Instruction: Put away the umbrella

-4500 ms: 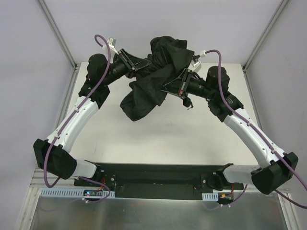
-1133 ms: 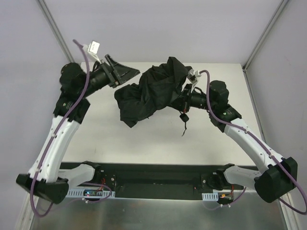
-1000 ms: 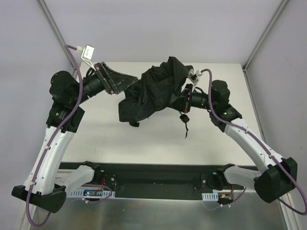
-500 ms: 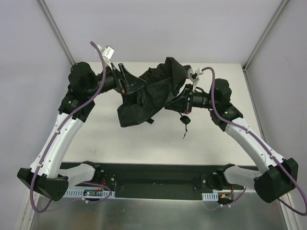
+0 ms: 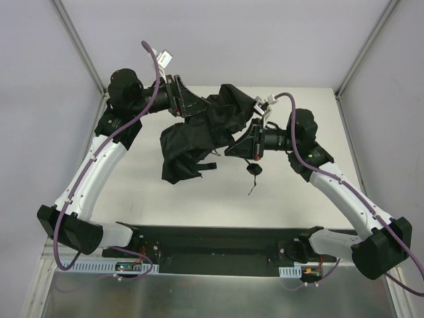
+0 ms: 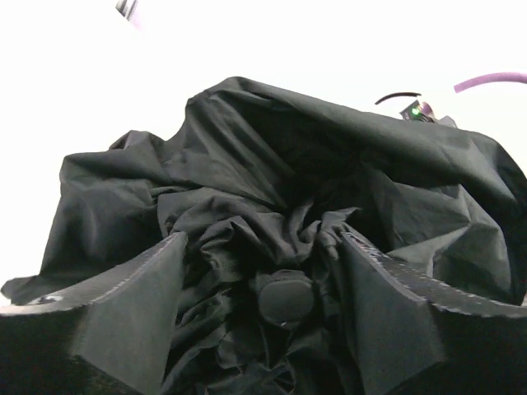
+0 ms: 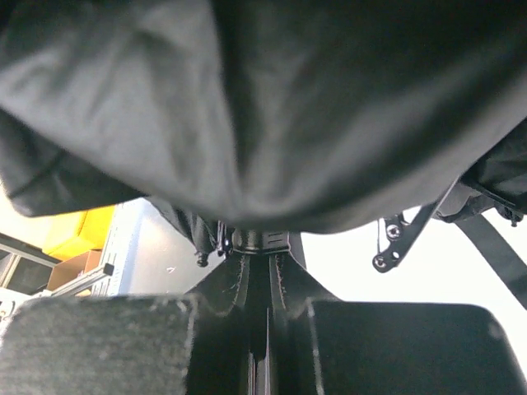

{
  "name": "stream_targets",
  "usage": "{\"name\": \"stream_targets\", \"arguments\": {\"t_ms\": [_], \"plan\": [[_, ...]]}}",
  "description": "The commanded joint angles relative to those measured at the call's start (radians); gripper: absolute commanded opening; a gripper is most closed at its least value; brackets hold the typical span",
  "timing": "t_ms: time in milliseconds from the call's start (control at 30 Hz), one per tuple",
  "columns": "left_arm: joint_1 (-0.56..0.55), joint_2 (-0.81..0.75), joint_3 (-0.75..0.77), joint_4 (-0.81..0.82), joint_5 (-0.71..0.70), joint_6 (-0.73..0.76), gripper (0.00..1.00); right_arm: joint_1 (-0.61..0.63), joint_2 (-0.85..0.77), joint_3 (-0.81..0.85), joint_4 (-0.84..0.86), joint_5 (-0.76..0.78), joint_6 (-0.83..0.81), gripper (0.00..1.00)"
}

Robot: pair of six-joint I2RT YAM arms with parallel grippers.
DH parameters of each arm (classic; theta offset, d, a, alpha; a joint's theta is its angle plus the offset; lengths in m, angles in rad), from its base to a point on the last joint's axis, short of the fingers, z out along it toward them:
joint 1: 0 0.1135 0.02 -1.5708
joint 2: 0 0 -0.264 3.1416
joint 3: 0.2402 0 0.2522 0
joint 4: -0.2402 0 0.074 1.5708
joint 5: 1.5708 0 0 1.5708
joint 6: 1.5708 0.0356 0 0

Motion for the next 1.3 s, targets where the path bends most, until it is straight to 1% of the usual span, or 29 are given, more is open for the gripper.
{"name": "stream_targets", "arguments": {"t_ms": [0,33,67,100,133,167,200,233,300,333,367,433,533,567,733,933,967,1033,1067,1200,1233,1267], "plan": [[-0.006,-0.012,-0.011,0.113,0.093,-0.019,0.62,0.018,-0.037,0.086,0.127,-0.031,-0.056,0.0],[-0.006,-0.022,-0.025,0.125,0.1,-0.022,0.57,0.017,-0.043,0.089,0.103,-0.014,-0.08,0.0],[-0.006,-0.029,-0.037,0.139,0.12,-0.028,0.57,0.018,-0.053,0.09,0.074,0.006,-0.117,0.0],[-0.006,-0.034,-0.049,0.154,0.134,-0.037,0.6,0.018,-0.066,0.09,0.041,0.041,-0.161,0.0],[-0.006,-0.04,-0.062,0.156,0.14,-0.045,0.69,0.02,-0.085,0.087,0.02,0.099,-0.192,0.0],[-0.004,-0.049,-0.072,0.164,0.14,-0.059,0.8,0.02,-0.099,0.081,0.011,0.135,-0.223,0.0],[-0.003,-0.063,-0.086,0.17,0.142,-0.072,0.87,0.02,-0.111,0.081,-0.015,0.179,-0.234,0.0],[0.002,-0.069,-0.103,0.182,0.136,-0.092,0.91,0.018,-0.122,0.083,-0.034,0.212,-0.287,0.0],[0.014,-0.109,-0.141,0.194,0.094,-0.143,0.98,0.02,-0.149,0.069,-0.042,0.274,-0.323,0.0],[0.02,-0.126,-0.16,0.207,0.074,-0.177,0.99,0.018,-0.161,0.06,-0.036,0.285,-0.335,0.0],[0.022,-0.141,-0.178,0.214,0.048,-0.207,0.99,0.02,-0.166,0.063,-0.037,0.285,-0.343,0.0],[0.022,-0.161,-0.217,0.242,-0.011,-0.314,0.99,0.02,-0.163,0.066,-0.049,0.275,-0.354,0.0],[0.02,-0.163,-0.293,0.409,-0.028,-0.457,0.99,0.023,-0.159,0.07,-0.054,0.258,-0.354,0.0],[0.019,-0.155,-0.3,0.455,-0.025,-0.468,0.99,0.026,-0.155,0.073,-0.055,0.247,-0.352,0.0],[-0.012,-0.077,-0.195,0.472,0.028,-0.432,0.99,0.043,-0.134,0.098,-0.075,0.212,-0.357,0.0],[-0.035,-0.009,-0.169,0.572,0.065,-0.47,0.99,0.064,-0.123,0.124,-0.115,0.193,-0.386,0.0],[-0.033,-0.002,-0.168,0.581,0.068,-0.474,0.97,0.069,-0.125,0.123,-0.117,0.19,-0.389,0.0],[-0.033,0.006,-0.174,0.602,0.071,-0.485,0.84,0.069,-0.129,0.123,-0.124,0.19,-0.398,0.0],[-0.033,0.009,-0.175,0.615,0.074,-0.493,0.74,0.069,-0.129,0.121,-0.125,0.189,-0.401,0.0],[-0.033,0.014,-0.194,0.699,0.088,-0.517,0.46,0.07,-0.134,0.115,-0.128,0.21,-0.406,0.0],[-0.033,0.011,-0.195,0.707,0.096,-0.513,0.33,0.07,-0.134,0.113,-0.128,0.221,-0.403,0.0],[-0.033,0.008,-0.195,0.713,0.1,-0.508,0.26,0.069,-0.137,0.115,-0.131,0.236,-0.397,0.0]]}}
